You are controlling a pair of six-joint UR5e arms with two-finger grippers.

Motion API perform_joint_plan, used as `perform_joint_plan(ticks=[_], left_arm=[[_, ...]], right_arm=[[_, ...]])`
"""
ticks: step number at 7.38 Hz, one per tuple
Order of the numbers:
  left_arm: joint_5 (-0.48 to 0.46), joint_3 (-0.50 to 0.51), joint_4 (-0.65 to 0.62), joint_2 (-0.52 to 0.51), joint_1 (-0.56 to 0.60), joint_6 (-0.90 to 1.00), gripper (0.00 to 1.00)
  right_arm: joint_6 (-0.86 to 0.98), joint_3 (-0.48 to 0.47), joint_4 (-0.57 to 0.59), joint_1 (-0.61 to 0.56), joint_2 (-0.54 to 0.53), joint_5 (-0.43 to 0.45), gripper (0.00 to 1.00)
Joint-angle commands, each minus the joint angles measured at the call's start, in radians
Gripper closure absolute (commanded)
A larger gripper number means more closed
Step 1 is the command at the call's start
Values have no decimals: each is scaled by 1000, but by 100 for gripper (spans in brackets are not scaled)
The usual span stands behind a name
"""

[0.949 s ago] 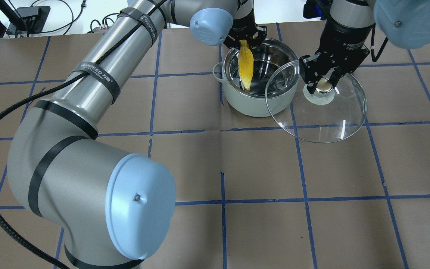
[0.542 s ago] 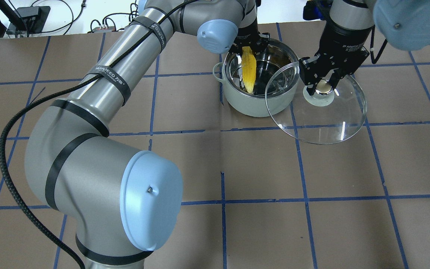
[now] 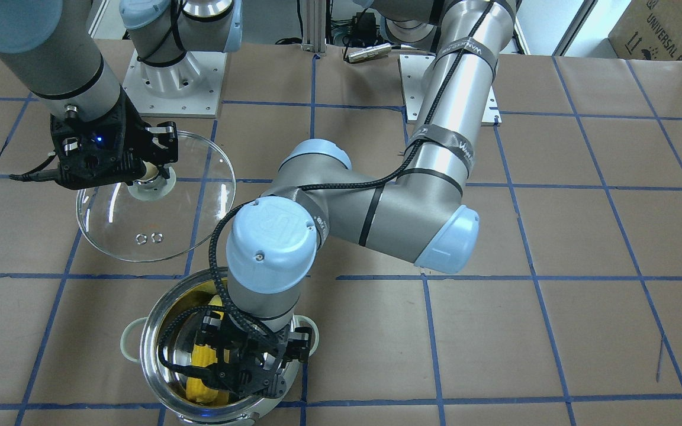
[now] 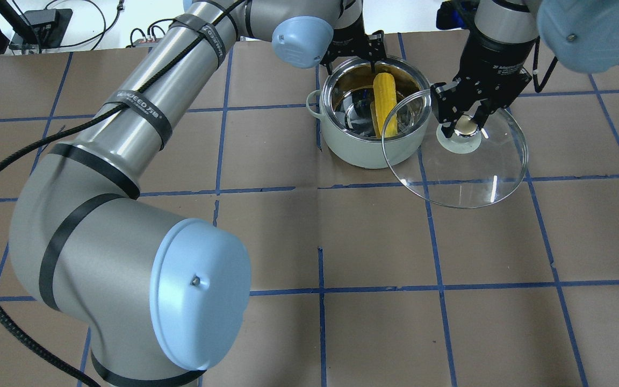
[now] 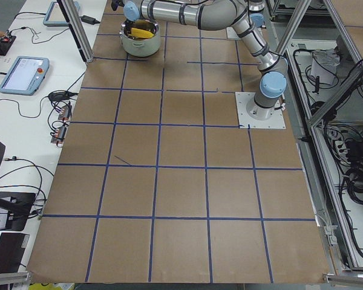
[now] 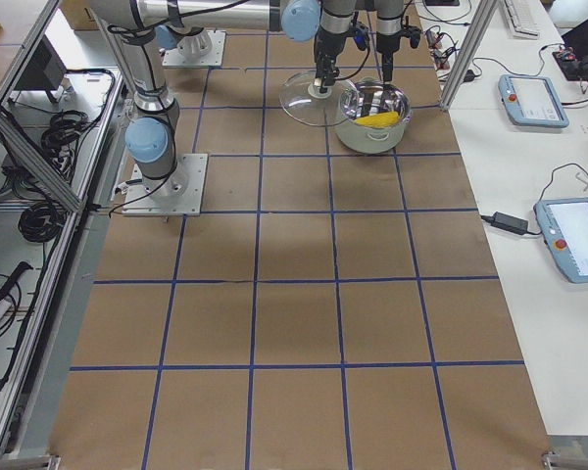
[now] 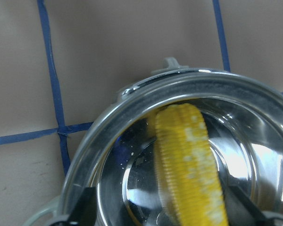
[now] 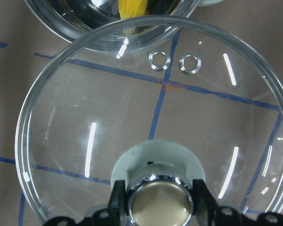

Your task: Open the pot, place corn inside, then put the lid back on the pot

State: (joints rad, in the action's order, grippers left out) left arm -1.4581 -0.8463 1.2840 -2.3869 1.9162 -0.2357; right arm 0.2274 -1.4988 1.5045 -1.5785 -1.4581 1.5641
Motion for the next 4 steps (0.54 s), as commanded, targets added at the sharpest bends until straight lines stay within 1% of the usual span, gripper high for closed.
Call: perform_joint_plan(ticks=[1, 2, 3, 4], left_arm=[[-4, -90, 110, 116, -81, 115, 0], [-4, -196, 127, 203, -130, 162, 0], [-7, -321, 132, 322, -201, 177, 0], [-7, -411, 191, 421, -263, 180, 0]], right_arm=[[1, 46, 2, -2, 14, 1, 71], [3, 105, -9, -3, 42, 1, 70], [1, 165, -10, -6, 95, -4, 70], [0, 217, -7, -26, 155, -15, 70]])
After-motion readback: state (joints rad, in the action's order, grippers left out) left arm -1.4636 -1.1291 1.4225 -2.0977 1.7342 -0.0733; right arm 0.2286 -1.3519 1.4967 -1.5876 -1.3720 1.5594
